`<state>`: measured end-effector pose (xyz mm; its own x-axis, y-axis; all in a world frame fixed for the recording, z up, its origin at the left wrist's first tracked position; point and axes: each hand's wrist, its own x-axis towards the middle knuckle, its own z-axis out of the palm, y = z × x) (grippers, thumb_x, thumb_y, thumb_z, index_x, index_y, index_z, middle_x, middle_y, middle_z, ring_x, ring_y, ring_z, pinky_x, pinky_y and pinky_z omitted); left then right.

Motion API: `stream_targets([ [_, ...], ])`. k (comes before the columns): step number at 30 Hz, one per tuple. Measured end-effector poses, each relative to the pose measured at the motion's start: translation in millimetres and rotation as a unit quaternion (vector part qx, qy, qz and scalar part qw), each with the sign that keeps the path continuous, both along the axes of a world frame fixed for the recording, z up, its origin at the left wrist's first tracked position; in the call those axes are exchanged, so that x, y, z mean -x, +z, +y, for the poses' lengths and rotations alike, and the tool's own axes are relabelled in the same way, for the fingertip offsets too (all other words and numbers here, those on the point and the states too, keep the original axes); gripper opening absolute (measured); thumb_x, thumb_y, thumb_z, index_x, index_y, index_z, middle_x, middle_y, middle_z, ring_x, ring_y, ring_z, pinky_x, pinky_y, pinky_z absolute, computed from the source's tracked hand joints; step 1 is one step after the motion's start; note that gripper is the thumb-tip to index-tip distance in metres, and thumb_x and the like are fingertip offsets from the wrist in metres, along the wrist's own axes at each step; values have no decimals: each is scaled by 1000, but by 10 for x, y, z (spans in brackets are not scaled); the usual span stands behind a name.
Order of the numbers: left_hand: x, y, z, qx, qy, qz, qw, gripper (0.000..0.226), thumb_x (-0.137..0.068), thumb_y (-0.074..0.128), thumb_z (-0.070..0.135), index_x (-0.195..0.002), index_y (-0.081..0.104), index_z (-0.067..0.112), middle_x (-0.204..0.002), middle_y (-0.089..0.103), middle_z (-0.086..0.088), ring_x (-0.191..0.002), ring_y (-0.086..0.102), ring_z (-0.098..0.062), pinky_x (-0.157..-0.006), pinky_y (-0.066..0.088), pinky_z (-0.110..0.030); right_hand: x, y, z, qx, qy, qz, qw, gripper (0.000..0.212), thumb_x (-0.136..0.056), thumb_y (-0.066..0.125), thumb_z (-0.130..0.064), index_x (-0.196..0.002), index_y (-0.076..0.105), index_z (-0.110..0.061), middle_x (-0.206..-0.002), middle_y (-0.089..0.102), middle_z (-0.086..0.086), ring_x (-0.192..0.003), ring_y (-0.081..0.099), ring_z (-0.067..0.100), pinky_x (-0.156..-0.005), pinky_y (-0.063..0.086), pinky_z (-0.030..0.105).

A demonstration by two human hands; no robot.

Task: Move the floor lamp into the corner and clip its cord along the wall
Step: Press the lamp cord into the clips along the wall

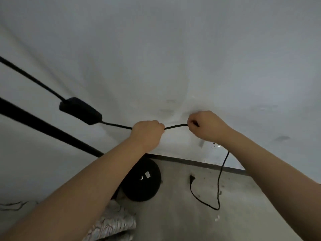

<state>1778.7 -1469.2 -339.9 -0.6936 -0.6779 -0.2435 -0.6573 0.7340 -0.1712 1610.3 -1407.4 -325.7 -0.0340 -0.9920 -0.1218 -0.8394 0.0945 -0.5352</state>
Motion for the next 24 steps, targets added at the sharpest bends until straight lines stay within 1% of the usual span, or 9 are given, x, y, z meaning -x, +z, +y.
stream_targets([
  [3, 20, -77, -140, 70, -27, 7, 997, 17, -94, 41, 1, -101, 56, 5, -100, 63, -11, -86, 61, -25, -47, 28, -23, 20, -221, -65, 108, 6, 37, 993, 22, -88, 47, -14, -80, 63, -1, -79, 64, 15, -67, 45, 20, -62, 35, 28],
  [4, 15, -84, -174, 116, -57, 24, 991, 13, -89, 50, -1, -98, 58, 3, -95, 66, -13, -80, 64, -24, -46, 32, -24, 30, -266, -85, 146, 7, 51, 988, 22, -88, 47, -14, -80, 62, -1, -79, 62, 14, -67, 44, 19, -61, 33, 28],
  [7, -5, -69, -192, 241, -147, 72, 957, 32, -43, 90, 0, -64, 66, 1, -38, 61, -7, -26, 53, -17, -27, 28, -9, 25, -332, -109, 253, 2, 95, 963, 20, -88, 49, -13, -81, 63, 0, -81, 63, 16, -68, 48, 26, -60, 37, 31],
  [9, -19, -134, -210, 290, -147, 101, 940, 41, -32, 93, 3, -62, 65, 1, -25, 50, -3, -16, 41, -15, -39, 8, 0, -11, -353, -97, 326, -1, 113, 938, 18, -86, 51, -10, -82, 64, 2, -80, 64, 20, -71, 56, 35, -60, 44, 37],
  [11, -27, -167, -187, 341, -132, 117, 923, 39, -32, 93, 6, -57, 62, 5, -25, 47, 0, -17, 38, -14, -43, 6, -7, -63, -367, -61, 378, 3, 121, 918, 17, -83, 53, -8, -79, 64, 4, -73, 63, 23, -64, 58, 39, -55, 48, 41],
  [13, -27, -203, -198, 375, -123, 134, 909, 38, -32, 93, 7, -50, 59, 8, -25, 46, 2, -18, 38, -13, -36, 16, -10, -99, -377, -45, 392, -1, 127, 911, 18, -82, 52, -8, -78, 64, 4, -70, 61, 23, -61, 58, 39, -53, 49, 42],
  [16, -19, -238, -225, 391, -128, 162, 897, 39, -29, 93, 8, -46, 58, 11, -23, 43, 4, -19, 37, -12, -30, 29, -10, -101, -362, -95, 380, -22, 143, 914, 20, -86, 50, -11, -84, 63, 3, -79, 62, 22, -69, 57, 40, -58, 47, 41],
  [19, -10, -262, -231, 404, -133, 175, 888, 39, -27, 92, 9, -44, 57, 13, -23, 41, 5, -19, 36, -11, -30, 30, -11, -89, -324, -134, 383, -31, 167, 908, 21, -87, 48, -13, -87, 63, 2, -83, 63, 21, -72, 58, 40, -59, 45, 39],
  [24, -24, -331, -313, 433, -156, 217, 861, 32, -36, 87, 4, -50, 60, 12, -28, 46, 3, -27, 44, -15, -50, 48, -15, -58, -361, -146, 379, -40, 196, 904, 21, -87, 46, -13, -93, 65, -6, -85, 65, 18, -76, 59, 40, -59, 42, 35],
])
